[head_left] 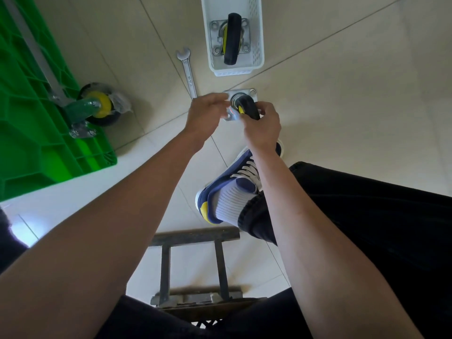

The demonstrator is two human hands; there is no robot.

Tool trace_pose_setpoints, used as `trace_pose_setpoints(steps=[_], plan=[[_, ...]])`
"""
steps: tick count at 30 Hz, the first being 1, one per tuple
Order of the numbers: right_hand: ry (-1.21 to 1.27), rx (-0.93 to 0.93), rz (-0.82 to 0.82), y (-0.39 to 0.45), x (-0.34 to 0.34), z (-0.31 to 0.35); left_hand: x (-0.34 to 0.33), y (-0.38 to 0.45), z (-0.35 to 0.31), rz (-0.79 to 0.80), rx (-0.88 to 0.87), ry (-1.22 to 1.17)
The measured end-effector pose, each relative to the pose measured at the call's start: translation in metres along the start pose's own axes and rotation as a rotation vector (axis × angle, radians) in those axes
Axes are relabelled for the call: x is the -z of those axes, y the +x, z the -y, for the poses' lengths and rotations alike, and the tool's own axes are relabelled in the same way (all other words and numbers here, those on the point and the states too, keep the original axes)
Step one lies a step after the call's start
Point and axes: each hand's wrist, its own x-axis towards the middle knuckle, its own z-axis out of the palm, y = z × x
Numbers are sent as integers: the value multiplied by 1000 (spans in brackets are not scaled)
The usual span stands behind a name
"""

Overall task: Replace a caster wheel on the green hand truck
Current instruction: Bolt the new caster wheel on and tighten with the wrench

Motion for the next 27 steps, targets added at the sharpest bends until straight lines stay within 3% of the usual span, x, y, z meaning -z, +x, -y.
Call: trace_pose_setpoints(steps=[4, 10, 16, 27], plan=[[-75, -37, -28, -5, 0, 13, 15, 5, -9, -75, -62, -46], [-56, 177, -127, 4, -14, 45, 29, 22, -24, -157, -152, 35], [152, 304, -80, 36, -33, 71, 32, 46, -50, -204, -198, 81], [120, 224, 46, 82, -66, 86, 32, 80, -71, -55, -235, 240]])
